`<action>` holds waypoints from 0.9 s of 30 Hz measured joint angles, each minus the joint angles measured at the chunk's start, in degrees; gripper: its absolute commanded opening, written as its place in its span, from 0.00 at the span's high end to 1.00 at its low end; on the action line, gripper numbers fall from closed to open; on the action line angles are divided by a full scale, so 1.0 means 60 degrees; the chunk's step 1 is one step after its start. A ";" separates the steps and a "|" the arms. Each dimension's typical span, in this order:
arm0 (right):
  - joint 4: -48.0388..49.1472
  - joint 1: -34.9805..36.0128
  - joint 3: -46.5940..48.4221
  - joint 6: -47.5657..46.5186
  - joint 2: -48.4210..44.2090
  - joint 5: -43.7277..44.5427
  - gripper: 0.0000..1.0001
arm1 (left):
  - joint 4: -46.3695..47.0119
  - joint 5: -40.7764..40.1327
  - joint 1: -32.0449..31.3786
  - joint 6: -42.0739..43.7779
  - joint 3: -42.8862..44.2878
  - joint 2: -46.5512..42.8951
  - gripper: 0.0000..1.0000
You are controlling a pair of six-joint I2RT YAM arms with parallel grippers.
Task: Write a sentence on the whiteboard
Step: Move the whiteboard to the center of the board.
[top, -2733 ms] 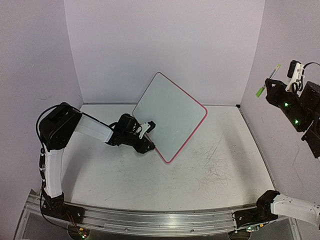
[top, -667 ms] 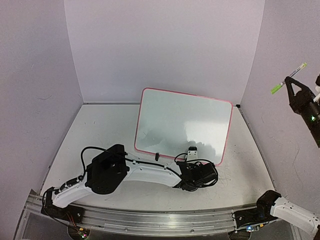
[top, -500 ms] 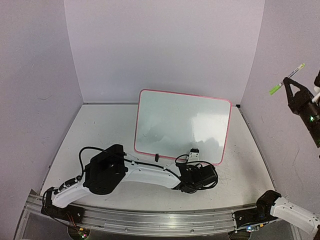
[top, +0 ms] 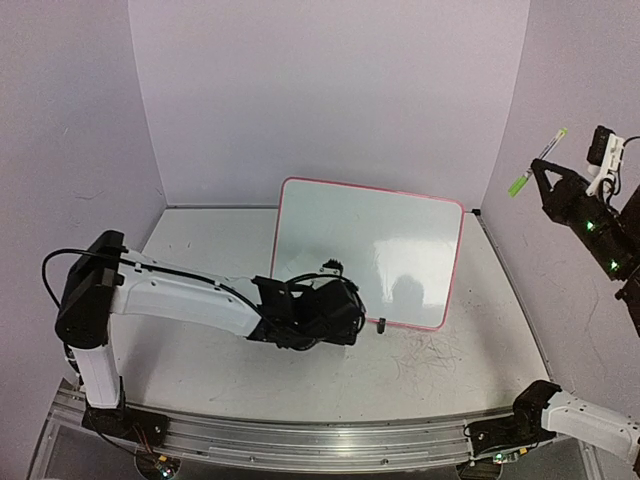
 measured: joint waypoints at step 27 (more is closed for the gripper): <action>-0.0024 0.0000 0.0149 -0.0551 0.0467 0.0342 1.00 | 0.1522 0.3488 0.2382 0.0931 -0.0828 0.1177 0.52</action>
